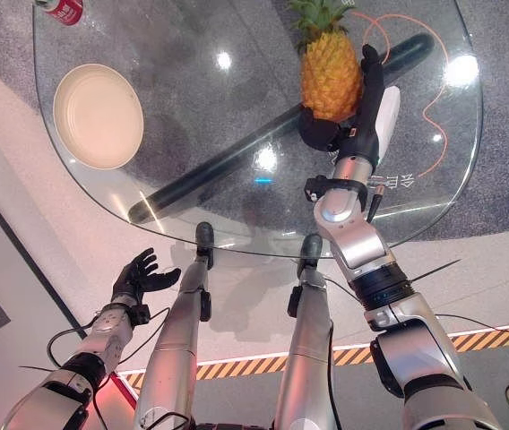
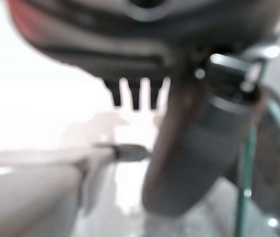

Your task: Pick up the fruit to the plate

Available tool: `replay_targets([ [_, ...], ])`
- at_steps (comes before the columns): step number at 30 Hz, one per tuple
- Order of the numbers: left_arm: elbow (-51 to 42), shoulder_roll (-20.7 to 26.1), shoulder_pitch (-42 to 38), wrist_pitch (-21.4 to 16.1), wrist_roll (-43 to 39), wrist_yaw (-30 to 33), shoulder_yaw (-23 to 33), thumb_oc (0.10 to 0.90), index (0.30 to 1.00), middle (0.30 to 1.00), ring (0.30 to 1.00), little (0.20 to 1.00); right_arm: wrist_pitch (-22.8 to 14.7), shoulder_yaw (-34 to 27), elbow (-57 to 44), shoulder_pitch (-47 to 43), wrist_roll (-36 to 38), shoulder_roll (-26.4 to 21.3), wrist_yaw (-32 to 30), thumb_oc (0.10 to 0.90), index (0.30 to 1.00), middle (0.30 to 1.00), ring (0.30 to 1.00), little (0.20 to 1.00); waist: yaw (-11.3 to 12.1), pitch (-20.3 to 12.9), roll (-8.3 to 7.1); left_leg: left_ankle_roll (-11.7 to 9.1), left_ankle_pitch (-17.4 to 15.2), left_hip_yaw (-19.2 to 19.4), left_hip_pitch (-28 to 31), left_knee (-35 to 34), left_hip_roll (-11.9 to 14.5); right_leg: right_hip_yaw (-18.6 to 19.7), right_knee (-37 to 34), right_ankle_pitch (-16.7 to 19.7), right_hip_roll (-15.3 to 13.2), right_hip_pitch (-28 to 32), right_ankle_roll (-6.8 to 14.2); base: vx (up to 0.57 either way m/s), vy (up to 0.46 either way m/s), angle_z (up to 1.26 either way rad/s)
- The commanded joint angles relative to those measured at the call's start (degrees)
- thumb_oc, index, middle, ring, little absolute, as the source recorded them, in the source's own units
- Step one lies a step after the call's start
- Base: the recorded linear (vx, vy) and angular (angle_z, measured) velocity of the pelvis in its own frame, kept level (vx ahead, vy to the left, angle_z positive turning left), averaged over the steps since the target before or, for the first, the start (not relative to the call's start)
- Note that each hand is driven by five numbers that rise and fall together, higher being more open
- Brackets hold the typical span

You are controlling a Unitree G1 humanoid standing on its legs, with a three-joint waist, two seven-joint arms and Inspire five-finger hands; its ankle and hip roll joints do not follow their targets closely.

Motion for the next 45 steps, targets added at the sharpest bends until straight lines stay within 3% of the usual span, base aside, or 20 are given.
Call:
replay_targets([
  [1, 0.0, 0.83, 3.74, -0.31, 0.56, 1.13, -0.28, 0.8, 0.9, 0.9, 0.9, 0.9, -2.38, -0.48, -1.12, -5.72, -0.19, -1.95, -2.69, 0.8, 0.9, 0.9, 0.9, 0.9, 0.37, -0.92, 0.92, 3.04, -4.33, 0.78, -1.59, 5.83, -3.59, -5.48, -9.8, 8.22, 2.88, 1.95, -2.43, 0.0, 0.0, 0.0],
  [13, -0.54, 0.85, 3.32, 0.44, 0.37, 1.06, -0.98, 0.8, 0.9, 0.9, 0.9, 0.9, 0.98, 0.87, 2.36, -9.43, 1.41, -2.2, -2.64, 0.8, 0.9, 0.9, 0.9, 0.9, 1.03, -0.92, 1.32, 3.08, -4.24, 0.51, -1.48, 5.8, -3.75, -5.68, -9.52, 8.19, 2.79, 1.9, -2.49, 0.0, 0.0, 0.0],
  [14, -0.56, 0.86, 3.21, 0.47, 0.36, 1.0, -1.05, 0.8, 0.9, 0.9, 0.9, 0.9, 1.76, 1.03, 3.43, -10.18, 1.54, -2.33, -2.45, 0.1, 0.3, 0.3, 0.3, 0.2, 1.14, -0.92, 1.37, 3.07, -4.22, 0.46, -1.48, 5.78, -3.85, -5.74, -9.59, 8.23, 2.77, 1.89, -2.51, 0.0, 0.0, 0.0],
  [24, -0.49, 0.86, 2.77, -0.35, -1.96, 1.02, -1.23, 0.8, 0.9, 0.9, 0.9, 0.9, 2.94, 2.66, 9.8, -12.7, 4.49, -2.84, -1.47, 0.1, 0.3, 0.3, 0.3, 0.2, 1.69, -0.92, 1.51, 3.06, -4.05, 0.25, -1.15, 5.24, -3.89, -6.04, -9.89, 8.34, 2.65, 2.16, -2.57, 0.0, 0.001, 0.02],
  [36, -3.28, 0.96, 1.33, -3.53, -22.05, 1.01, 7.11, 0.8, 0.9, 0.9, 0.9, 0.9, 1.59, 1.63, 12.01, -11.93, 4.48, -2.57, -0.86, 0.1, 0.3, 0.3, 0.3, 0.2, 2.01, -0.92, 1.17, 2.94, -4.02, -0.34, -0.34, 4.93, -4.02, -6.41, -9.78, 7.81, 2.36, 3.0, -2.39, 0.0, -0.008, 0.01],
  [39, -3.75, 1.64, 0.34, -4.29, -24.67, 3.4, 10.01, 0.8, 0.9, 0.9, 0.9, 0.9, 0.98, 1.01, 11.94, -11.37, 4.13, -2.31, -0.98, 0.1, 0.3, 0.3, 0.3, 0.2, 2.0, -0.92, 0.99, 2.91, -3.95, -0.56, -0.34, 4.83, -4.06, -6.39, -9.62, 7.66, 2.52, 2.92, -2.42, -0.01, -0.033, 0.03],
  [45, -5.28, 4.75, -3.36, -10.6, -25.02, 17.25, 16.7, 0.8, 0.9, 0.9, 0.9, 0.9, 0.3, 1.18, 11.17, -10.14, 4.41, -1.87, -2.0, 0.1, 0.3, 0.3, 0.3, 0.2, 1.94, -0.92, 0.25, 2.59, -3.74, -1.03, 0.08, 4.39, -3.82, -6.18, -9.54, 6.95, 3.01, 3.46, -2.82, 0.0, -0.007, 0.0],
])
